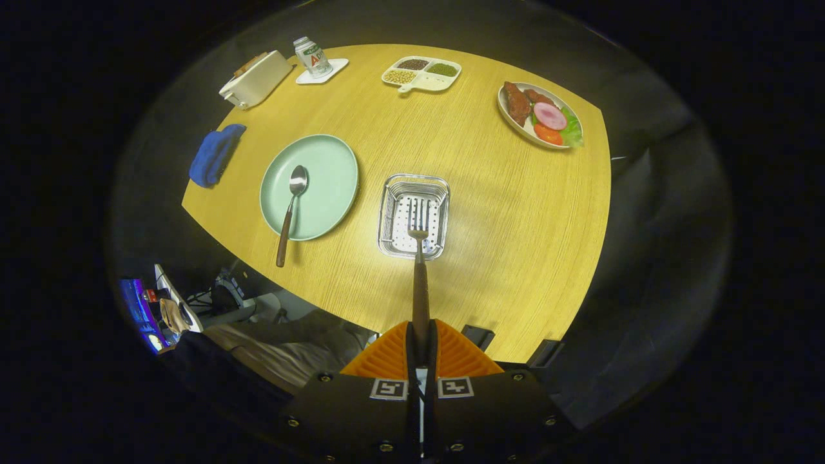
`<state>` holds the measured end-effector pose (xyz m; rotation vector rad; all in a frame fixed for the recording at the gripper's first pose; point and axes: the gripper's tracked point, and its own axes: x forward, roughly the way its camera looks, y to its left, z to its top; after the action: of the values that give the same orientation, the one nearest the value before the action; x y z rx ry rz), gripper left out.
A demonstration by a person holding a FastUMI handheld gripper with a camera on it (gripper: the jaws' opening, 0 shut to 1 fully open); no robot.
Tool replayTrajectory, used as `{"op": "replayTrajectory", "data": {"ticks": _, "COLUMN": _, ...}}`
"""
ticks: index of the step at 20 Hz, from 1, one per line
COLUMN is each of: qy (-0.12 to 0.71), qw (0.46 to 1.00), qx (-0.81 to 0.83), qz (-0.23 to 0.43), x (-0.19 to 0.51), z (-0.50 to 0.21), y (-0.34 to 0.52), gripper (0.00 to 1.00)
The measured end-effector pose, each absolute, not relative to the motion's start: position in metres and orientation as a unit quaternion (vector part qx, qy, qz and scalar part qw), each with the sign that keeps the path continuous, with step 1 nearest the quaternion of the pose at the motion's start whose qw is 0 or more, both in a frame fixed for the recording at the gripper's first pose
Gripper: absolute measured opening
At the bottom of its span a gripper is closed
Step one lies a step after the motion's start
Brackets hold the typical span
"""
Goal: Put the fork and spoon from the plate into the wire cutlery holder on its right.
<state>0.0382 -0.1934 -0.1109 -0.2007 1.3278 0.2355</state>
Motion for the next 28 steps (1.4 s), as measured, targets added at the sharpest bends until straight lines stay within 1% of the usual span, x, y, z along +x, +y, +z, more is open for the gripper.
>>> {"op": "replayTrajectory", "data": {"ticks": 4, "qy": 0.643, "qw": 0.753, "qx": -0.091, "qz": 0.107, "x": 0.047, "z": -0.126, "y": -0.189, "gripper": 0.03}}
{"op": "replayTrajectory", "data": {"ticks": 7, "qy": 0.652, "qw": 0.746, "qx": -0.086, "qz": 0.102, "x": 0.057, "z": -0.132, "y": -0.185, "gripper": 0.03}}
{"op": "replayTrajectory", "data": {"ticks": 9, "qy": 0.656, "qw": 0.744, "qx": -0.073, "qz": 0.106, "x": 0.061, "z": -0.134, "y": -0.18, "gripper": 0.05}}
{"op": "replayTrajectory", "data": {"ticks": 10, "qy": 0.653, "qw": 0.747, "qx": -0.069, "qz": 0.105, "x": 0.065, "z": -0.128, "y": -0.178, "gripper": 0.1}}
{"op": "replayTrajectory", "data": {"ticks": 13, "qy": 0.64, "qw": 0.76, "qx": -0.061, "qz": 0.097, "x": 0.073, "z": -0.123, "y": -0.181, "gripper": 0.11}}
{"op": "replayTrajectory", "data": {"ticks": 15, "qy": 0.627, "qw": 0.771, "qx": -0.057, "qz": 0.094, "x": 0.076, "z": -0.112, "y": -0.183, "gripper": 0.23}}
{"op": "replayTrajectory", "data": {"ticks": 19, "qy": 0.583, "qw": 0.807, "qx": -0.035, "qz": 0.089, "x": 0.076, "z": -0.086, "y": -0.176, "gripper": 0.38}}
{"op": "replayTrajectory", "data": {"ticks": 23, "qy": 0.547, "qw": 0.829, "qx": -0.017, "qz": 0.115, "x": 0.06, "z": -0.065, "y": -0.142, "gripper": 0.38}}
{"op": "replayTrajectory", "data": {"ticks": 28, "qy": 0.55, "qw": 0.819, "qx": -0.004, "qz": 0.162, "x": 0.034, "z": -0.068, "y": -0.09, "gripper": 0.38}}
